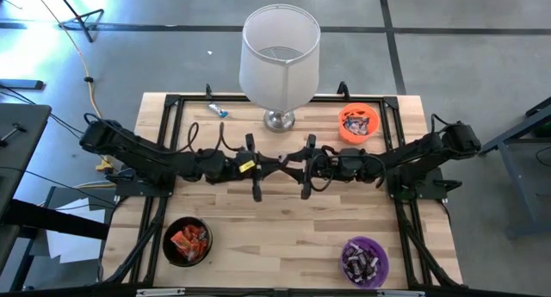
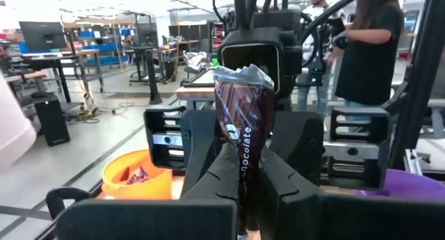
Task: Sort candy
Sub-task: Put the brown chocolate bar into the violet bucket
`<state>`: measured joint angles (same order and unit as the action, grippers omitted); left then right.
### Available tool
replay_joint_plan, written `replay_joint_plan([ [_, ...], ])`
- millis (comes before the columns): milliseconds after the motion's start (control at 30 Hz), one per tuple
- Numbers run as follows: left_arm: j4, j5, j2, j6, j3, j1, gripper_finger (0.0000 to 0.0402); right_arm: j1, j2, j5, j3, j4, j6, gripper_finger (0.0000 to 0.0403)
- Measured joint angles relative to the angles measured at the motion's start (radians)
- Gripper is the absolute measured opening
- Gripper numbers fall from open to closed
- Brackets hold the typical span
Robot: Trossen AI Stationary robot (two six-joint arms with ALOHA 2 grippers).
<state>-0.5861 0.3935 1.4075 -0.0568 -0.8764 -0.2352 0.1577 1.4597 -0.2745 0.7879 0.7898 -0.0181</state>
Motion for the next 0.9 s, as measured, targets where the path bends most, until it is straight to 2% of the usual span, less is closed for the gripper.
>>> replay_joint_plan([
  [300,0.045,0.000,0.036,-0.051,-0.058,-0.001,0.0000,0.000,0.000,0.027,0.000,0.000,-0.004,0.0124],
  [567,0.051,0.008,0.035,-0.052,-0.058,-0.001,0.0001,0.000,0.000,0.048,0.000,-0.011,0.000,0.0014],
  [733,0.055,0.012,0.036,-0.101,-0.058,-0.002,0.0009,0.000,0.000,0.047,0.000,-0.023,-0.023,0.0009],
  [900,0.107,0.072,0.036,-0.159,-0.058,-0.009,0.0048,-0.002,0.000,0.036,0.000,-0.045,-0.026,0.0005],
])
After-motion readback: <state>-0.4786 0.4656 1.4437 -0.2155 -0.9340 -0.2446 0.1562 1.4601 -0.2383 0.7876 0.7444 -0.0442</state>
